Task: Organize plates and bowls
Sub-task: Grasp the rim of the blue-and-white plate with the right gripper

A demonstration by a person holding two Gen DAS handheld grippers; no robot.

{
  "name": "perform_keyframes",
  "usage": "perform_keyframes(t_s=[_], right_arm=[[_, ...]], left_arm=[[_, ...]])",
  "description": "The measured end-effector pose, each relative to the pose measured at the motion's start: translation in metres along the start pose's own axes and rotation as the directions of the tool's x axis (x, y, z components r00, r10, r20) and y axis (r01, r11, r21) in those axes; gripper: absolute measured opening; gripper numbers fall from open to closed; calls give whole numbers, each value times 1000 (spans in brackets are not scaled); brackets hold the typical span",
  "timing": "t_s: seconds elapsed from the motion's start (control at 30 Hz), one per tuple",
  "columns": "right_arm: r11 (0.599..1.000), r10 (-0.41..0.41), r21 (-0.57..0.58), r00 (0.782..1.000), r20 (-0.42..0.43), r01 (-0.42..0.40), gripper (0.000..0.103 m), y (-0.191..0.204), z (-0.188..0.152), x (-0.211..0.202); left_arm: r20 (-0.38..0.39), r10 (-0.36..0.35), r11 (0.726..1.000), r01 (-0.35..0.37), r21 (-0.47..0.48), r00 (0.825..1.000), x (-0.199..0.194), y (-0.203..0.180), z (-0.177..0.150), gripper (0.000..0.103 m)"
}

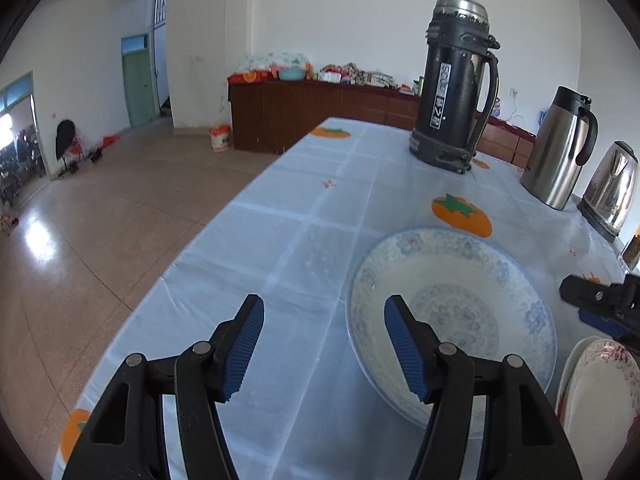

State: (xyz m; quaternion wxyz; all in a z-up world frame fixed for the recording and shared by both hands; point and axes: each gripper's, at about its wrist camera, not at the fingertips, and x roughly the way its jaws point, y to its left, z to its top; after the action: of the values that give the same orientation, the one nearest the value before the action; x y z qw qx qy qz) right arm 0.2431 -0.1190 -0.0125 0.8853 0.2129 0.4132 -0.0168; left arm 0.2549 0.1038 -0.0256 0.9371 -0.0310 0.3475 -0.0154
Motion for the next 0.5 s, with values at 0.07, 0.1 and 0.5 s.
perform_keyframes(t_s=[0.07, 0.1, 0.5], right_arm=[[1000, 19, 21, 999, -47, -18, 47, -3, 2, 9], [999, 22, 30, 998, -58, -20, 47, -5, 3, 10], [999, -35, 27, 994, -106, 38, 50, -20, 27, 26]], left_arm=[[-32, -40, 999, 39, -28, 999, 8, 2, 0, 65], [-50, -66, 997, 63, -50, 997, 12, 5, 0, 65], [-136, -159, 974, 133, -183, 978, 38, 12, 0, 65]])
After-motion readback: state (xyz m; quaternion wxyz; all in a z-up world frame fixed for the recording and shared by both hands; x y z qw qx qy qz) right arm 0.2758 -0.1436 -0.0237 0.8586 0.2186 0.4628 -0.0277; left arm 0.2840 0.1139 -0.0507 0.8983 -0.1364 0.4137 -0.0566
